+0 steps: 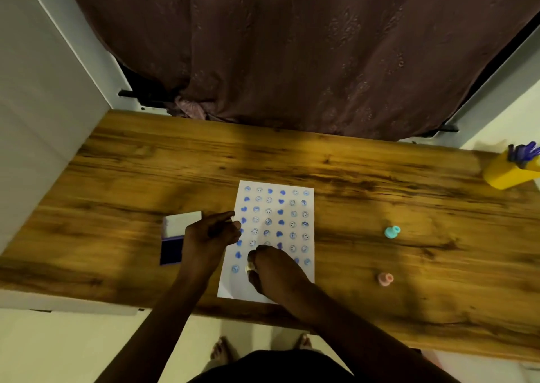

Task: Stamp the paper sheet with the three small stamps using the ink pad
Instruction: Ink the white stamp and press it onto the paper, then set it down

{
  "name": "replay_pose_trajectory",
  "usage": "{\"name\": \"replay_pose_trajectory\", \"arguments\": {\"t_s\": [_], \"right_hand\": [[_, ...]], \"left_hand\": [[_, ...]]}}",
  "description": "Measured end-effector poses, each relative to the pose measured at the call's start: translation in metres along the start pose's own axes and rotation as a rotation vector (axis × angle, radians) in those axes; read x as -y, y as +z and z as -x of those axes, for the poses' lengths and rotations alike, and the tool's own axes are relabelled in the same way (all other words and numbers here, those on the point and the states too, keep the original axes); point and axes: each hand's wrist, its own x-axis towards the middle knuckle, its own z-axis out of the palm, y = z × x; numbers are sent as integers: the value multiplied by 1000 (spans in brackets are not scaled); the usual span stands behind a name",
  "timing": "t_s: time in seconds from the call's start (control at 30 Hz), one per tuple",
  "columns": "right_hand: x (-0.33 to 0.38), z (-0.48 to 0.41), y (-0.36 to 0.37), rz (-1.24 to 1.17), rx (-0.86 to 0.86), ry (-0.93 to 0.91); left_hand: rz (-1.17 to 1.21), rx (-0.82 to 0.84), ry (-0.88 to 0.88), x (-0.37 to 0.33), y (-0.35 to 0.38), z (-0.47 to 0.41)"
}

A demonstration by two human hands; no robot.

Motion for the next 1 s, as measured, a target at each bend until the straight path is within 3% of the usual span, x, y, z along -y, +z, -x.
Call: {"name": "replay_pose_trajectory", "arguments": {"t_s": [0.27, 0.47, 0.6, 0.8, 1.0], "right_hand": [[9, 2, 3, 76, 65, 60], [12, -3, -9, 4, 48, 111], [6, -8, -45, -297, 59, 204], [-19, 7, -108, -982, -51, 392], [-35, 34, -128, -1154, -53, 286]], "left_hand": [[-2, 24, -1, -4, 0, -2], [-5, 101, 14, -10, -4, -3], [-5, 157, 23, -13, -6, -1], [52, 293, 14, -17, 4, 8], [49, 378, 61, -24, 35, 17]]}}
